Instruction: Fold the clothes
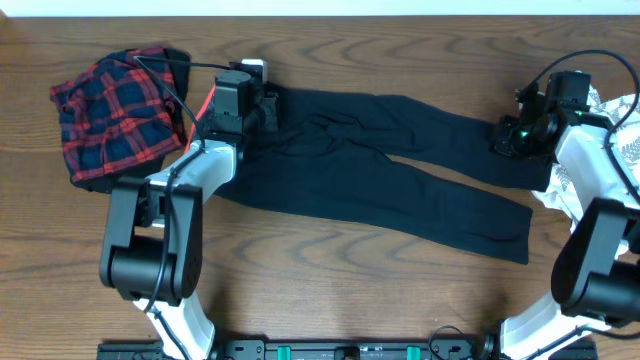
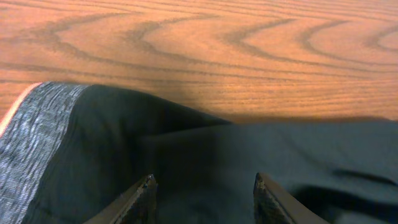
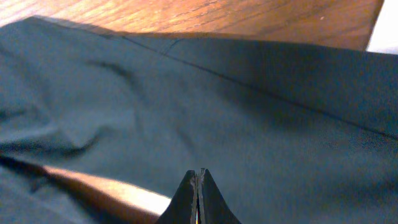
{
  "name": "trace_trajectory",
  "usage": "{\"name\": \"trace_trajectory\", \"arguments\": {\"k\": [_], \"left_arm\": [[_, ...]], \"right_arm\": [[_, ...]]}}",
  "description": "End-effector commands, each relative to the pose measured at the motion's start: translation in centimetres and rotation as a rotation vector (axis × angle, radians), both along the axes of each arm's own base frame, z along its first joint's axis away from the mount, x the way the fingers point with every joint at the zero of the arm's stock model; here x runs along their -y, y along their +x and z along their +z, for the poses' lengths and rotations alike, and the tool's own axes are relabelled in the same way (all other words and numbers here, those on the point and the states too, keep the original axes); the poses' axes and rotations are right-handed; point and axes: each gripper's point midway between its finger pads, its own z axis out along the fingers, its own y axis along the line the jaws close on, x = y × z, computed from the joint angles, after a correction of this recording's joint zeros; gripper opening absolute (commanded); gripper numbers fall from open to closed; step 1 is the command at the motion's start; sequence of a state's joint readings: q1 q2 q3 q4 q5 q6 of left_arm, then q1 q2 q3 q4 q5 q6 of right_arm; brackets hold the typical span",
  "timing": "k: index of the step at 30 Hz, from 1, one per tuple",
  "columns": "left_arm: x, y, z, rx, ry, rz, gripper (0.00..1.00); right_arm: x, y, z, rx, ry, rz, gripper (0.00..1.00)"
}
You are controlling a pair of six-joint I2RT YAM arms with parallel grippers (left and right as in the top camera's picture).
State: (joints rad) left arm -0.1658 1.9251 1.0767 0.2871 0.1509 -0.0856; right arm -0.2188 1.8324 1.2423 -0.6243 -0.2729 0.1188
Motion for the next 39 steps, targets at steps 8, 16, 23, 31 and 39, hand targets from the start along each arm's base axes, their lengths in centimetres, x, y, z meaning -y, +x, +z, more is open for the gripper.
{"name": "trace_trajectory", "arguments": {"k": [8, 16, 23, 31, 39], "left_arm": [[-0.2, 0.1, -5.1, -0.073, 0.014, 0.007, 0.51], [-0.3, 0.5, -7.2, -0.072, 0.014, 0.010, 0.51], [-2.3, 1.9, -6.5, -0.004, 0.040, 0.081, 0.47], [-4.3, 3.5, -4.7, 0.085, 0.032, 0.129, 0.46], [-5.0, 4.5, -3.0, 0.163, 0.044, 0.168, 0.46]], "right_arm": [[-1.4, 0.7, -2.4, -0.031, -0.001, 0.023, 0.01], [-2.4, 1.9, -4.3, -0.024, -0.035, 0.054, 0.01], [-2.8, 3.3, -7.0, -0.013, -0.065, 0.049, 0.01], [-2.9, 5.9, -11.4, 0.050, -0.100, 0.055, 0.01], [-2.2, 8.8, -13.5, 0.166, -0.135, 0.037, 0.03]]}}
